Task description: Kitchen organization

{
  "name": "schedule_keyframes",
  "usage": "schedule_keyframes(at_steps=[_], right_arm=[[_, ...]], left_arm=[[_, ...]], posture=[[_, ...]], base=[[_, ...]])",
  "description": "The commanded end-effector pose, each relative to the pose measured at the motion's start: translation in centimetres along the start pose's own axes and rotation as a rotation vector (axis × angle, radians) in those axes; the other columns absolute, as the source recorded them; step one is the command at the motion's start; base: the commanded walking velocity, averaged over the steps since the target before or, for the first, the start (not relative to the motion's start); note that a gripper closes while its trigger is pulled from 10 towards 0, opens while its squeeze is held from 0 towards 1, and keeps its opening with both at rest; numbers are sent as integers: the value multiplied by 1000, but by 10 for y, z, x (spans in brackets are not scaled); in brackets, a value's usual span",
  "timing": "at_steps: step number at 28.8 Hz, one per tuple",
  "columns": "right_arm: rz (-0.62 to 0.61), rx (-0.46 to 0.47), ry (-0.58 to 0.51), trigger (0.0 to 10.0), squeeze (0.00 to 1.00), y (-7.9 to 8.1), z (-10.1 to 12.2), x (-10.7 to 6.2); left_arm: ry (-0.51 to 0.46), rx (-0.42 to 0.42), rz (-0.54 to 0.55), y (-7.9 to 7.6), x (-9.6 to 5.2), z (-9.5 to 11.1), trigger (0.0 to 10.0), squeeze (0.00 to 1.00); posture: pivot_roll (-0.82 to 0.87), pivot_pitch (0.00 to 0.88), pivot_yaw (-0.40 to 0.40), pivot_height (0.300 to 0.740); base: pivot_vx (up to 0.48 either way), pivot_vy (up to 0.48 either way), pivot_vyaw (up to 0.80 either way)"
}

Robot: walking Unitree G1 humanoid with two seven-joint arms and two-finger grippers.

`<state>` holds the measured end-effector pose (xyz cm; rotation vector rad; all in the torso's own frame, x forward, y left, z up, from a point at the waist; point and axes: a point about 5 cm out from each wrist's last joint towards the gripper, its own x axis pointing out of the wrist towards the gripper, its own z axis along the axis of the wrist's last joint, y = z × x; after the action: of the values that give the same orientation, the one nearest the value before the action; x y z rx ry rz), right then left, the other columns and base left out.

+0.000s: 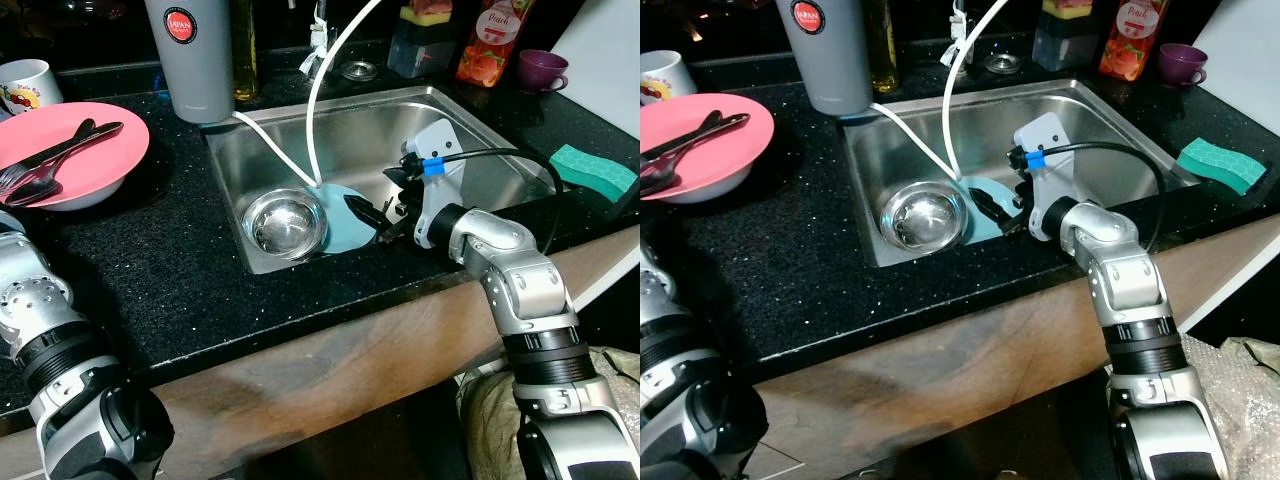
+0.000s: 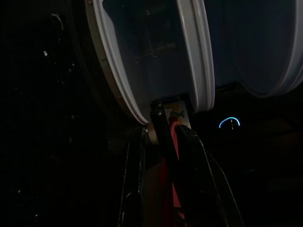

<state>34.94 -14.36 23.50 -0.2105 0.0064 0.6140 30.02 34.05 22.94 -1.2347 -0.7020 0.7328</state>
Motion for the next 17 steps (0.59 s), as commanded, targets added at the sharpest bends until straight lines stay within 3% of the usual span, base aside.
schedule_keyframes(at_steps=[1,6,7,9,10,17], right_arm=[[-3,-3,6,10000,0,-2,-1,0],[-2,-3,6,10000,0,-2,-1,0],[-3,-4,6,10000,0,-2,-1,0],[-3,-4,6,10000,0,-3,-1,0],[-4,-5,5,10000,0,-3,0,0],[-3,-6,3,10000,0,-3,0,1]], left_arm=[[-19,-21,51,10,-2,3,10000,0],[-23,-22,49,9,-2,3,10000,0],[-26,-15,43,8,-2,4,5765,0],[-34,-5,34,6,-2,5,3098,0],[-39,2,28,4,-2,6,196,0],[-57,17,-1,-3,-2,8,0,0]], posture=[[27,87,-42,740],[28,85,-43,740],[28,85,-43,740],[28,85,-43,740],[28,85,-43,740],[27,77,-44,740]], base=[[0,0,0],[0,0,0],[0,0,0],[0,0,0],[0,0,0],[0,0,0]])
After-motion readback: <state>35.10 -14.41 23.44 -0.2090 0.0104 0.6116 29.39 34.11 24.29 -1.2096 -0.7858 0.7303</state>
